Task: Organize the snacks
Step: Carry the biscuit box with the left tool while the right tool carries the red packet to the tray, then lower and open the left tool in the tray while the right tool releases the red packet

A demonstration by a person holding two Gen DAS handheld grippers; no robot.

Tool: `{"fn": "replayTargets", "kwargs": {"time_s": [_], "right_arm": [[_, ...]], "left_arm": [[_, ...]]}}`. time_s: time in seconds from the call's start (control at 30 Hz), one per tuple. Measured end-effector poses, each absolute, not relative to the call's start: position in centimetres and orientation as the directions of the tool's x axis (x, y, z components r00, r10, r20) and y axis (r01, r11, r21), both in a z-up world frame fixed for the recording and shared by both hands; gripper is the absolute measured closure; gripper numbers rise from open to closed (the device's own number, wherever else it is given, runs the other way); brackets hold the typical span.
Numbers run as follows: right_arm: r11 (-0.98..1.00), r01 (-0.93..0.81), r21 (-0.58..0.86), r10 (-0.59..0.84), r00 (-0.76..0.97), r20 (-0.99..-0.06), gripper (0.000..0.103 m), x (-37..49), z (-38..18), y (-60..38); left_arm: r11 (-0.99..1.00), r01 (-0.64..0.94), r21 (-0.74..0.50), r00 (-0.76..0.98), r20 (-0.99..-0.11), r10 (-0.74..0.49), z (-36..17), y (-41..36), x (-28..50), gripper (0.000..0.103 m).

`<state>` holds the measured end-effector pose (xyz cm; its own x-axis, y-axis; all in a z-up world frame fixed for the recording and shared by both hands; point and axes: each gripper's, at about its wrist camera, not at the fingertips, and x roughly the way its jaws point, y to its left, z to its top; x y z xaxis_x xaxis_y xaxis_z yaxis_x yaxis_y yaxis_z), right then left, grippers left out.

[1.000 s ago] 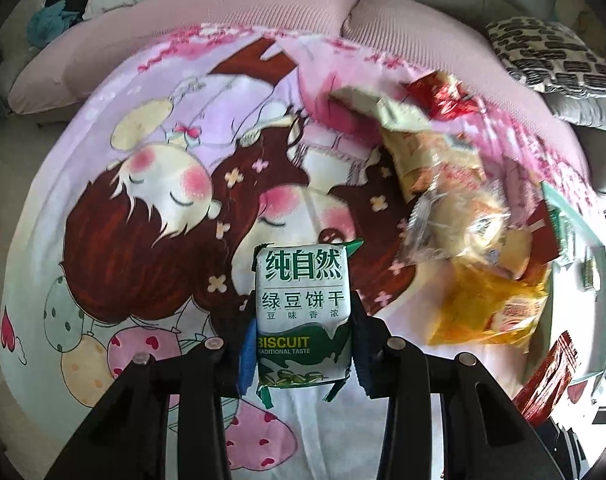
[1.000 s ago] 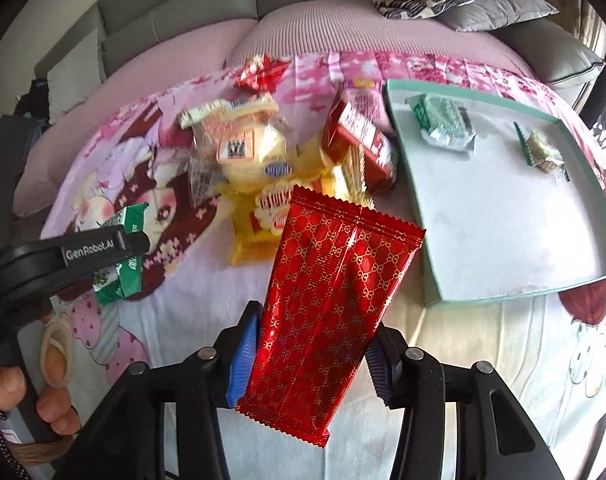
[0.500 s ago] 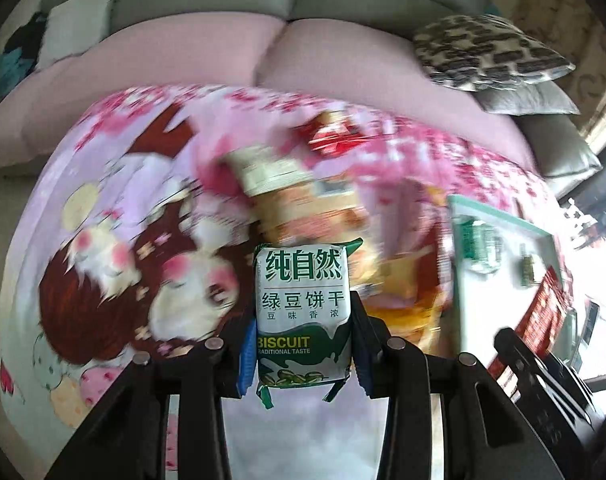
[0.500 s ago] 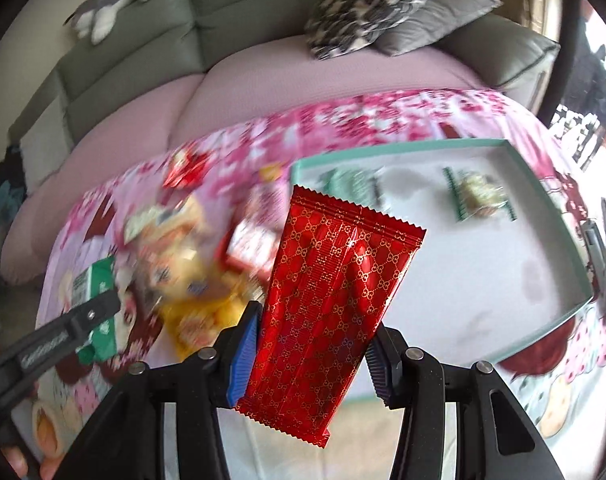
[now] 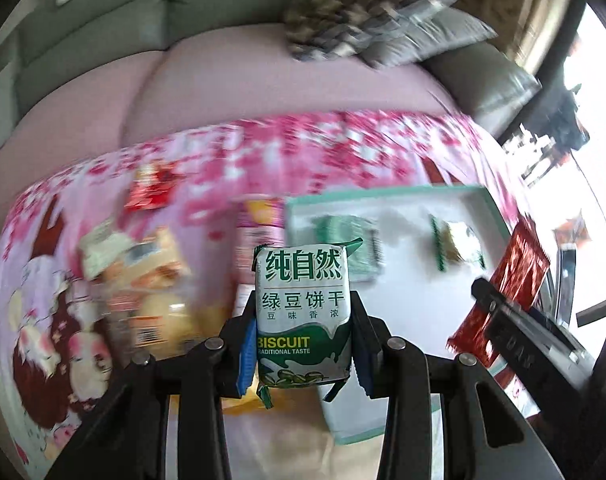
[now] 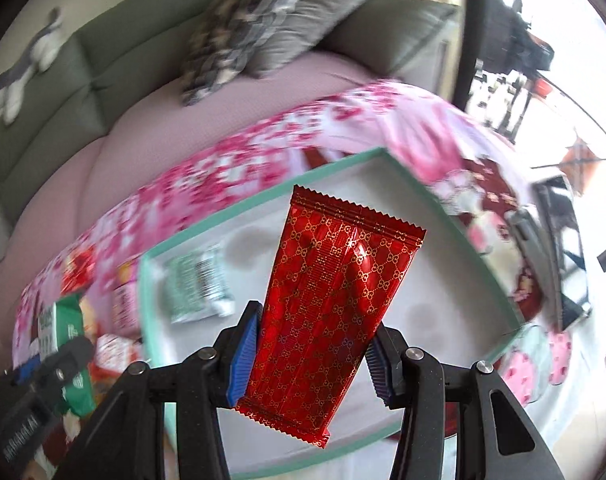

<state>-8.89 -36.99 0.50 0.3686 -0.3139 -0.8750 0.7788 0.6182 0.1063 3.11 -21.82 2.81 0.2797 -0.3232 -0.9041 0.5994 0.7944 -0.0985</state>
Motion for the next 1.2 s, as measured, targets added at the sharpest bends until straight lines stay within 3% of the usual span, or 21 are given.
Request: {"fn": "replayTargets", "kwargs": {"time_s": [0.53, 0.9, 1.13, 1.2], "right_arm": [[0.547, 0.833, 0.090, -0.271, 0.277, -0.922, 0.052, -10.7, -4.0, -41.5], [0.572, 0.815, 0.090, -0.254, 0.280, -0.926, 0.051, -10.1, -4.2, -41.1], [0.583, 0.807, 0.097, -0.258, 0.297, -0.919, 0.040, -9.9, -3.7, -40.7], [0.591, 0.801, 0.097, -0.260, 0.302, -0.917, 0.035, -9.8, -3.5, -40.4]], "left_arm": [[0.727, 0.686, -0.025, 0.192, -0.957, -0.215, -3.6, -27.8, 1.5, 0.062], [0.710, 0.704, 0.009, 0.216, -0.955, -0.201, -4.2, -28.5, 1.0, 0.061], [0.723, 0.691, 0.005, 0.233, -0.948, -0.216, -2.8, -27.5, 1.2, 0.050], [0.733, 0.681, 0.001, 0.242, -0.944, -0.224, -2.2, -27.1, 1.4, 0.043]]}}
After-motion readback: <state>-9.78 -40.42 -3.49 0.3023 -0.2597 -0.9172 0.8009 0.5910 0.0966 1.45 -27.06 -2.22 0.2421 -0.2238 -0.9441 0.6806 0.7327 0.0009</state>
